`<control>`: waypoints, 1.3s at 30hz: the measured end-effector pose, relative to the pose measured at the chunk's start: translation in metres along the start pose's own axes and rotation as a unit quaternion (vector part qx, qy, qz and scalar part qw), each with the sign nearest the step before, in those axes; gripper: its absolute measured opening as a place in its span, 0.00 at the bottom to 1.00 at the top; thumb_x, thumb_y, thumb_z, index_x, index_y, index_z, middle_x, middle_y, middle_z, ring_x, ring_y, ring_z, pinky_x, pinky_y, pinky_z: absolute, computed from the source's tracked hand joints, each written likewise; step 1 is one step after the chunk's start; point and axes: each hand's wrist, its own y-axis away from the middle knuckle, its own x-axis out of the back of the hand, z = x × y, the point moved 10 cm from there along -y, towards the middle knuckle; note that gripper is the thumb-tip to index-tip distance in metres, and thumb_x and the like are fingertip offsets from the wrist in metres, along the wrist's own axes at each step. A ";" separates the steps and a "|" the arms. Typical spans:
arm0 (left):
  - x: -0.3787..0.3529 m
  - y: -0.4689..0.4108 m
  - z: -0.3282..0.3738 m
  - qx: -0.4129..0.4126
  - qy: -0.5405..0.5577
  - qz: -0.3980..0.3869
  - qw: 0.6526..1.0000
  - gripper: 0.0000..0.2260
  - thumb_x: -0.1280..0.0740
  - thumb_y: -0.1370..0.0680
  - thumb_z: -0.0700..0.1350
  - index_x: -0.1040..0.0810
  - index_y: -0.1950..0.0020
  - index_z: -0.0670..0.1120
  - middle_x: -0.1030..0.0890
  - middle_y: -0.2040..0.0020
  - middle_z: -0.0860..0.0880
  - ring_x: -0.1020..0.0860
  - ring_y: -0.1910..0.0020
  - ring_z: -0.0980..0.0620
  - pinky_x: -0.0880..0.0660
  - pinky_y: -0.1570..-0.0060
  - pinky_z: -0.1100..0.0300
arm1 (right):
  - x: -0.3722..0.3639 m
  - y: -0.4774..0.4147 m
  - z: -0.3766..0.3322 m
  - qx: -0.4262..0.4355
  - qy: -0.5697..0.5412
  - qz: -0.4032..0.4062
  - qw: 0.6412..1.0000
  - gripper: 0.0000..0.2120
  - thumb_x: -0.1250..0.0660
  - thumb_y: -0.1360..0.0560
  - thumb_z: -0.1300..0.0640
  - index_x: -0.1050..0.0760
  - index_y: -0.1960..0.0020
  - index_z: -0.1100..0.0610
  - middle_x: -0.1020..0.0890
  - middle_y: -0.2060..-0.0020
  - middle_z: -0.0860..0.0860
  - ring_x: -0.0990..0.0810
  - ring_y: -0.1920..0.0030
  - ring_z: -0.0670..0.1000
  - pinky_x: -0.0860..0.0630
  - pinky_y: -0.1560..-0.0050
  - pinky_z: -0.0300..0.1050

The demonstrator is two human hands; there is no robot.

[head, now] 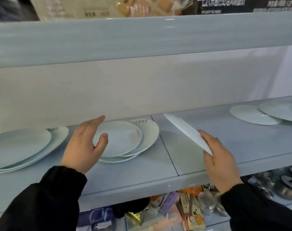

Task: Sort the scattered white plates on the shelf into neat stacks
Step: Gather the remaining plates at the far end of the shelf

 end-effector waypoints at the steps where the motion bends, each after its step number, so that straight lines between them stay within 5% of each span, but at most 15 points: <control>1: 0.003 0.003 -0.017 0.016 -0.002 0.001 1.000 0.25 0.44 0.23 0.55 0.30 0.28 0.49 0.24 0.35 0.48 0.31 0.33 0.49 0.37 0.36 0.61 | 0.003 -0.001 -0.002 -0.010 -0.018 0.035 0.999 0.22 0.45 0.20 0.58 0.35 0.27 0.42 0.23 0.42 0.47 0.24 0.41 0.59 0.23 0.45 0.57; 4: 0.003 0.018 -0.058 0.049 -0.005 -0.001 0.999 0.25 0.44 0.23 0.56 0.30 0.28 0.49 0.25 0.34 0.46 0.30 0.33 0.47 0.36 0.36 0.58 | 0.011 -0.008 -0.013 -0.053 -0.095 0.132 0.985 0.18 0.46 0.19 0.50 0.30 0.30 0.45 0.23 0.43 0.46 0.24 0.44 0.47 0.25 0.50 0.41; 8: 0.000 0.026 -0.078 0.067 0.005 0.005 0.998 0.26 0.45 0.23 0.57 0.30 0.28 0.48 0.25 0.34 0.47 0.31 0.33 0.48 0.35 0.35 0.56 | -0.001 -0.026 -0.023 -0.156 -0.239 0.206 0.936 0.13 0.43 0.16 0.49 0.26 0.35 0.49 0.20 0.45 0.45 0.22 0.43 0.47 0.27 0.49 0.36; 14: -0.002 0.026 -0.081 0.080 0.022 0.008 0.997 0.26 0.45 0.24 0.57 0.31 0.28 0.49 0.25 0.34 0.49 0.31 0.34 0.51 0.36 0.38 0.60 | -0.070 -0.070 -0.043 -0.238 -0.434 0.158 0.854 0.09 0.39 0.18 0.52 0.24 0.40 0.44 0.17 0.45 0.42 0.19 0.44 0.44 0.22 0.45 0.42; 19: 0.001 0.027 -0.084 0.094 0.039 0.019 0.995 0.26 0.46 0.24 0.57 0.30 0.28 0.48 0.25 0.34 0.50 0.32 0.34 0.53 0.38 0.37 0.61 | -0.114 -0.086 -0.063 -0.210 -0.354 0.038 0.911 0.22 0.43 0.23 0.63 0.27 0.33 0.45 0.20 0.42 0.43 0.21 0.41 0.46 0.23 0.39 0.50; 25: 0.003 0.026 -0.083 0.087 0.060 0.031 0.994 0.25 0.46 0.24 0.55 0.29 0.29 0.49 0.29 0.38 0.59 0.32 0.35 0.55 0.36 0.38 0.60 | -0.129 -0.081 -0.073 -0.125 -0.236 -0.020 0.964 0.32 0.44 0.22 0.66 0.41 0.22 0.45 0.30 0.29 0.39 0.27 0.34 0.50 0.31 0.30 0.48; 28: 0.003 0.026 -0.085 0.088 0.067 0.036 0.993 0.24 0.46 0.24 0.55 0.29 0.29 0.49 0.29 0.38 0.60 0.32 0.35 0.57 0.36 0.38 0.60 | -0.131 -0.083 -0.073 -0.107 -0.204 -0.021 0.973 0.30 0.44 0.23 0.64 0.37 0.23 0.46 0.31 0.27 0.42 0.26 0.39 0.48 0.33 0.31 0.41; 31: 0.002 0.026 -0.088 0.097 0.077 0.033 0.992 0.24 0.46 0.24 0.55 0.29 0.30 0.51 0.29 0.38 0.61 0.31 0.36 0.57 0.34 0.38 0.59 | -0.132 -0.086 -0.070 -0.097 -0.183 -0.021 0.978 0.29 0.44 0.23 0.68 0.33 0.26 0.46 0.34 0.27 0.40 0.31 0.31 0.44 0.39 0.36 0.25; 35: -0.001 0.027 -0.088 0.105 0.077 0.020 0.991 0.24 0.46 0.24 0.56 0.30 0.30 0.52 0.29 0.38 0.61 0.31 0.37 0.57 0.34 0.38 0.59 | -0.145 -0.090 -0.055 -0.121 -0.144 -0.058 0.980 0.28 0.45 0.23 0.68 0.32 0.26 0.49 0.37 0.24 0.46 0.41 0.25 0.43 0.46 0.32 0.33; 39: -0.004 0.028 -0.089 0.111 0.085 0.011 0.990 0.24 0.46 0.25 0.57 0.30 0.30 0.53 0.29 0.39 0.62 0.31 0.39 0.58 0.33 0.39 0.58 | -0.154 -0.088 -0.055 -0.115 -0.133 -0.089 0.980 0.27 0.44 0.23 0.67 0.32 0.27 0.49 0.36 0.24 0.46 0.41 0.25 0.43 0.46 0.37 0.26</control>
